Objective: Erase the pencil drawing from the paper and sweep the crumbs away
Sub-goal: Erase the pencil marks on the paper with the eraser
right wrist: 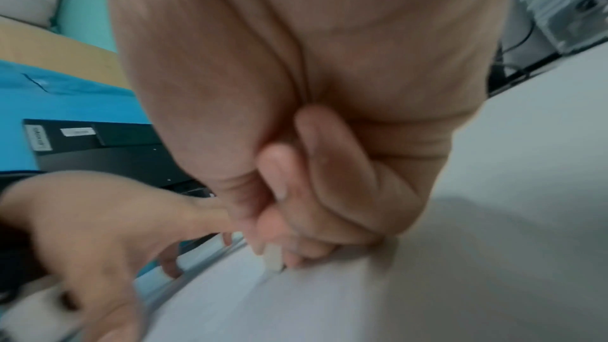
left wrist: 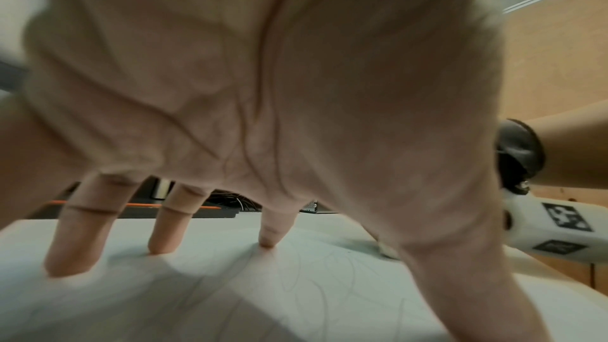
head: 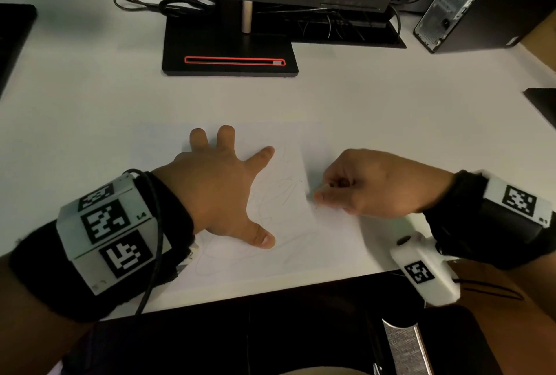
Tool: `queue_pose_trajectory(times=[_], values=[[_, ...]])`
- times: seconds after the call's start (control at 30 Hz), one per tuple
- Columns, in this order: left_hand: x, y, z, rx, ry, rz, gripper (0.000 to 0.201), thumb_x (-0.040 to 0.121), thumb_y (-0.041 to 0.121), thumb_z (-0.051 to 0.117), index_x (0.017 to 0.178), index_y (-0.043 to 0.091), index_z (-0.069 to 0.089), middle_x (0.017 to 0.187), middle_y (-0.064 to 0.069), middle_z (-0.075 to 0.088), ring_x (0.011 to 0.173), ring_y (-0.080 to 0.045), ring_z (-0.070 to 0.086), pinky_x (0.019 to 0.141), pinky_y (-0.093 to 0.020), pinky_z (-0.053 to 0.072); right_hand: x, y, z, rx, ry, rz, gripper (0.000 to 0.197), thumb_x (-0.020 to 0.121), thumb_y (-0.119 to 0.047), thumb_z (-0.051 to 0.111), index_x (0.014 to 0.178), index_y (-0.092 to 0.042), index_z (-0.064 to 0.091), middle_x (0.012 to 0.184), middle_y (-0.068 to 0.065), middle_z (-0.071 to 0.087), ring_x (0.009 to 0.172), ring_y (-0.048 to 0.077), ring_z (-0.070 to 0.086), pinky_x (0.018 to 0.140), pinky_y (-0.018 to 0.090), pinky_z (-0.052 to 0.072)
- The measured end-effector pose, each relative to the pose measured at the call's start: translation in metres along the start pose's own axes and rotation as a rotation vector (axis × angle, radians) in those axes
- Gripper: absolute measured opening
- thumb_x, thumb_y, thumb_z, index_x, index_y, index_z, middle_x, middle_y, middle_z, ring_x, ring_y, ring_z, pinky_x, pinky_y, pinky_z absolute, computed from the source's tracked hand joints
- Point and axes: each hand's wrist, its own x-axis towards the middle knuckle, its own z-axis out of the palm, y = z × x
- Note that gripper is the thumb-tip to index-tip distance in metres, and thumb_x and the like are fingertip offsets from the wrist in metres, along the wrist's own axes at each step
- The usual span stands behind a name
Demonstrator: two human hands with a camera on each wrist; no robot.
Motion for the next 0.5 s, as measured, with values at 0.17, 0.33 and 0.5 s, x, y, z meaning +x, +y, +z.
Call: queue_pose_trajectory(times=[0.17, 0.33, 0.5], values=[[-0.001, 0.003, -0.003, -0.014, 0.015, -0.015, 0.123, 0.062, 0.089, 0.059, 0.151, 0.048, -0.016, 0.147, -0.015, 0.009, 0.134, -0.040, 0.019, 0.088, -0.043, 0.047, 0.003, 0.002, -0.005, 0.042, 0.006, 0.035, 0.051, 0.100, -0.043, 0.060, 0.072, 0.000, 0.061, 0.058, 0.001, 0.056, 0.049, 0.012, 0.044, 0.054, 0.026, 0.041], [-0.009, 0.017, -0.006, -0.021, -0.036, 0.028, 0.081, 0.091, 0.070, 0.044, 0.144, 0.063, -0.016, 0.160, -0.022, -0.002, 0.140, -0.048, 0.016, 0.109, -0.050, 0.031, 0.006, 0.001, -0.007, 0.030, 0.045, 0.071, 0.042, 0.101, -0.035, 0.058, 0.073, -0.005, 0.069, 0.056, -0.005, 0.063, 0.043, 0.004, 0.048, 0.051, 0.016, 0.042], [-0.014, 0.017, -0.005, -0.060, -0.127, 0.035, 0.104, 0.074, 0.078, 0.061, 0.140, 0.067, -0.019, 0.159, -0.020, -0.025, 0.142, -0.057, -0.012, 0.116, -0.056, 0.018, 0.000, -0.004, 0.002, -0.009, 0.002, 0.038, 0.043, 0.101, -0.042, 0.058, 0.073, -0.009, 0.068, 0.058, -0.007, 0.066, 0.047, 0.003, 0.050, 0.055, 0.018, 0.043]])
